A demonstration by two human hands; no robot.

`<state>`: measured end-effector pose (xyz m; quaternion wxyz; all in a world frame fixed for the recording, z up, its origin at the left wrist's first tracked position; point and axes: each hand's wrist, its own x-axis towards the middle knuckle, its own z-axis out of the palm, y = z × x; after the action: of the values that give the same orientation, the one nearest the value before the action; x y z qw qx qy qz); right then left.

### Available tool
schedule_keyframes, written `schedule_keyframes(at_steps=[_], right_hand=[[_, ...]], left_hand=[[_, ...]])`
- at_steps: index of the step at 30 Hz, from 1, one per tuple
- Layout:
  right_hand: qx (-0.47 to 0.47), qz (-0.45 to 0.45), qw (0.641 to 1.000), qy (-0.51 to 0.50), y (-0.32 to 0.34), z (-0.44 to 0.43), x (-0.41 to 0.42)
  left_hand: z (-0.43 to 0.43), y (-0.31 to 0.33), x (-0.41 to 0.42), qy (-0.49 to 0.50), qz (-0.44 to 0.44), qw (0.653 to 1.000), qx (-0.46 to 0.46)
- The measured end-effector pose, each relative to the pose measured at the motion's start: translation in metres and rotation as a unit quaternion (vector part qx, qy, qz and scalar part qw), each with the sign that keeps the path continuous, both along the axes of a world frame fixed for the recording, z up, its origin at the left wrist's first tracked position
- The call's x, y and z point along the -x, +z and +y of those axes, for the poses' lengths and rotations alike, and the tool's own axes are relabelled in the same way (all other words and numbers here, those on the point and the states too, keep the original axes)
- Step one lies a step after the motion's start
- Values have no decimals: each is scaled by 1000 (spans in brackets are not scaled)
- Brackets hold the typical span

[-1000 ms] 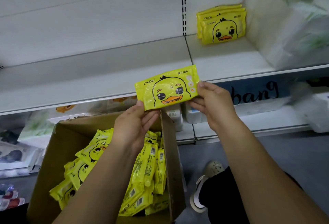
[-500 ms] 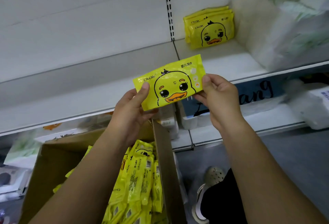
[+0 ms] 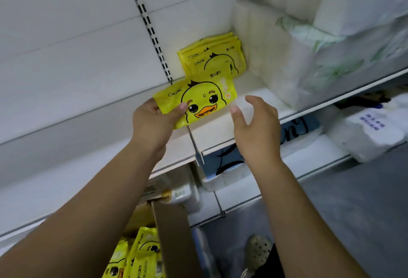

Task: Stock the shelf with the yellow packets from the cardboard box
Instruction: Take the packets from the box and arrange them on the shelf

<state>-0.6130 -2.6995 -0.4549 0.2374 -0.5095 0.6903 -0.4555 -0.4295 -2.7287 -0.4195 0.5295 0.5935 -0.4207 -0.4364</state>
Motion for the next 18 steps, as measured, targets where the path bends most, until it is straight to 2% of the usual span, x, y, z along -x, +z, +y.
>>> schedule_keyframes(at_steps=[4, 7, 18], right_hand=[[-85, 148, 984, 40, -6, -21, 4], [-147, 218, 962, 71, -12, -31, 9], [-175, 239, 953, 69, -19, -41, 5]], left_hand=[[-50, -14, 23, -10, -80, 996, 41], [-85, -23, 40, -4, -146, 988, 43], [-139, -48, 55, 39, -237, 967, 80]])
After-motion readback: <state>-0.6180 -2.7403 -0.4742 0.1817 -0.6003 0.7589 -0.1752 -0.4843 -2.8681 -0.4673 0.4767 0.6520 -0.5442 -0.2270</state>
